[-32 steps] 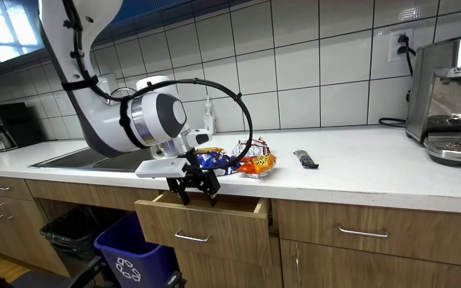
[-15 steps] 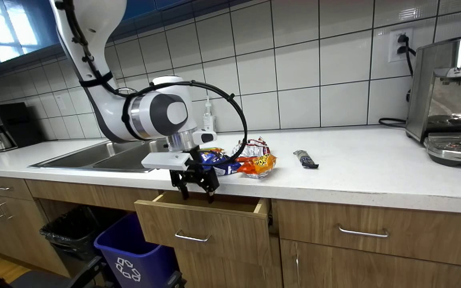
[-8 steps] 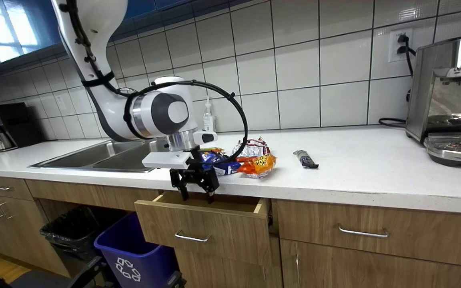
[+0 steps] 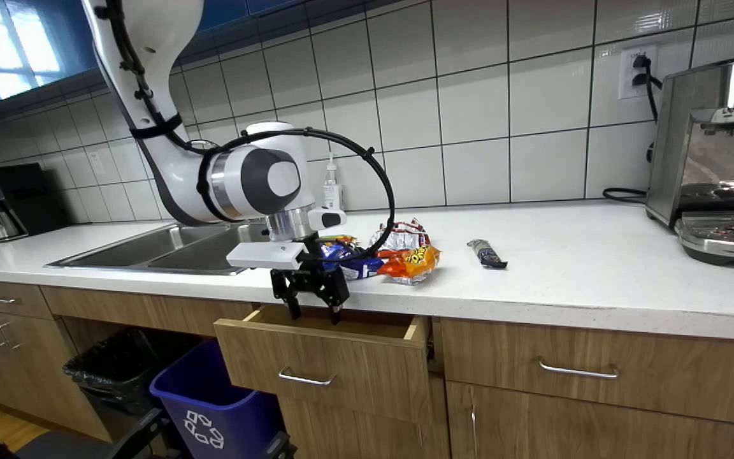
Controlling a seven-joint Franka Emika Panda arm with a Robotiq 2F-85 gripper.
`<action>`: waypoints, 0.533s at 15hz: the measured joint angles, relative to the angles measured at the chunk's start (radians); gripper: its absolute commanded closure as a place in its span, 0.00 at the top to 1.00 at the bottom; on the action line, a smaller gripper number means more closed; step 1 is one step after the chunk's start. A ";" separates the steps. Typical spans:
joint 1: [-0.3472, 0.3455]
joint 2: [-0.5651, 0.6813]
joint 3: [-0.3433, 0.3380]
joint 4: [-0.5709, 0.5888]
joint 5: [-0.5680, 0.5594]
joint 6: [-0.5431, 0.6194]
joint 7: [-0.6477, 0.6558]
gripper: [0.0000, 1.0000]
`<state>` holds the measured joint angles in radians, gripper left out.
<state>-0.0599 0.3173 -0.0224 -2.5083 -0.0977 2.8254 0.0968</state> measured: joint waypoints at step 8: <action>0.010 0.014 0.006 -0.023 0.013 0.075 -0.018 1.00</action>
<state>-0.0499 0.3313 -0.0160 -2.5309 -0.0842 2.9001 0.0788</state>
